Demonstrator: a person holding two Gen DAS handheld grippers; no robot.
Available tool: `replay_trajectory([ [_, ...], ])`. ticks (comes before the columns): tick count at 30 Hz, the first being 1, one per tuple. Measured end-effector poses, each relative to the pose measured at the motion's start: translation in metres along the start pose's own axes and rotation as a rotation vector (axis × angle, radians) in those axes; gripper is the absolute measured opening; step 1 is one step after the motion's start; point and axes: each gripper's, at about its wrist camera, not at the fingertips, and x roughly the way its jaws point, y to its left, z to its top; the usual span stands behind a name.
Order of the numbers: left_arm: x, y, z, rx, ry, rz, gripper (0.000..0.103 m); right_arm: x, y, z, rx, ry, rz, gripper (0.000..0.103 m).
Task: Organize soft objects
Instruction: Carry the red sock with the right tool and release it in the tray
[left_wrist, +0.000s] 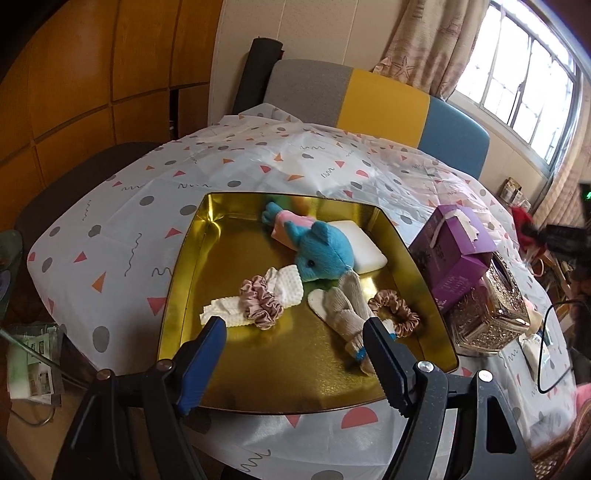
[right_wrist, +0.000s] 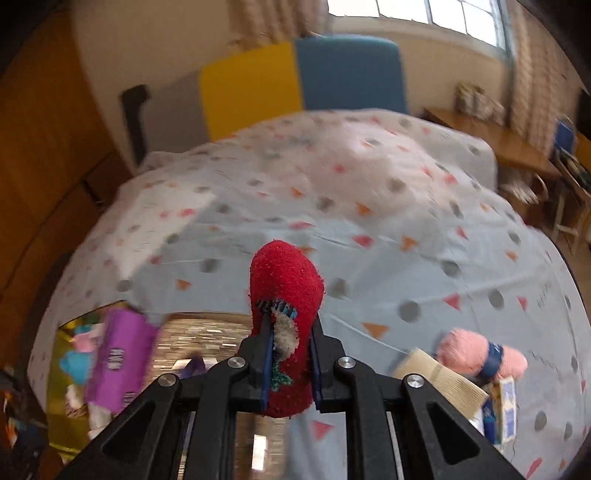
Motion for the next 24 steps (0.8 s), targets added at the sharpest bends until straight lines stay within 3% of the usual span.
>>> replay_trajectory([
  [3, 0.002, -0.001, 0.001, 0.005, 0.004, 0.004, 0.077, -0.016, 0.048, -0.001, -0.1, -0.041, 0.1, 0.014],
  [7, 0.007, -0.002, 0.0, 0.005, 0.018, 0.0, 0.077, -0.019, 0.11, -0.014, -0.228, -0.03, 0.226, 0.015],
  [14, 0.02, 0.003, 0.001, -0.015, 0.043, 0.004, 0.077, 0.013, 0.188, -0.055, -0.394, 0.106, 0.339, 0.015],
  [18, 0.023, 0.013, 0.004, -0.041, 0.035, 0.01, 0.077, 0.038, 0.218, -0.076, -0.475, 0.19, 0.334, 0.015],
  [24, 0.029, 0.027, 0.013, -0.07, 0.046, 0.04, 0.077, 0.08, 0.245, -0.094, -0.581, 0.295, 0.235, 0.019],
])
